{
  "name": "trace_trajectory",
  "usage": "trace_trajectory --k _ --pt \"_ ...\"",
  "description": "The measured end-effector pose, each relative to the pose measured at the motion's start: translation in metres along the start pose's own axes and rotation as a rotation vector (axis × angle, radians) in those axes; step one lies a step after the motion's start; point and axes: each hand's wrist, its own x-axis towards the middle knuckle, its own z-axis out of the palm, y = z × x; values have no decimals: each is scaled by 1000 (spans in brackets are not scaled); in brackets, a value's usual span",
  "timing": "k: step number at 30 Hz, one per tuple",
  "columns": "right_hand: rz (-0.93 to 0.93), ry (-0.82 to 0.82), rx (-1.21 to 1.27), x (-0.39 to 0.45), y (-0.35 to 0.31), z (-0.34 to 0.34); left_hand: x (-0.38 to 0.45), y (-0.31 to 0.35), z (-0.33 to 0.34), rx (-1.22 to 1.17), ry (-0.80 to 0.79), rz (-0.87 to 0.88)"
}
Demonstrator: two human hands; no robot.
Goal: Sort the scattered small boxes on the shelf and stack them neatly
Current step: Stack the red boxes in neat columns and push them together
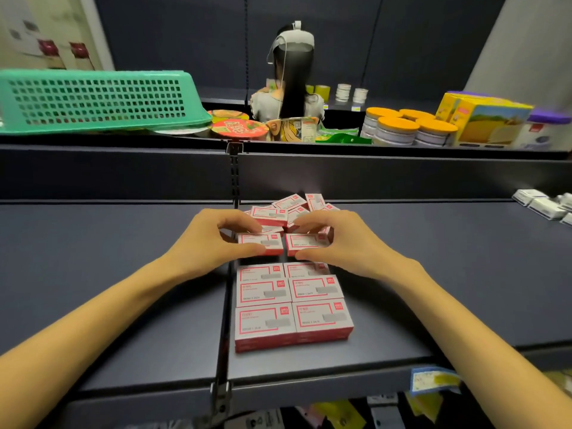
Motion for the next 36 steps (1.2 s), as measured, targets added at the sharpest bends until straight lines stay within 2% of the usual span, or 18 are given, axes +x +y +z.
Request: trace_trajectory --k 4,13,19,28,33,36 --pt "44 -76 -38 -8 -3 3 -3 1 8 83 -10 -1" --pt "132 -75 83 -20 4 -1 -21 -7 10 78 -7 -6" --pt "177 -50 117 -26 0 9 -15 -3 13 -9 -46 -83" --pt "198 -79 94 -29 -12 10 -30 8 10 115 -78 -29" --pt "238 -15 191 -47 -17 7 -64 24 8 59 -160 -36" --pt "264 11 163 -66 -22 11 -88 37 12 -19 -199 -10"
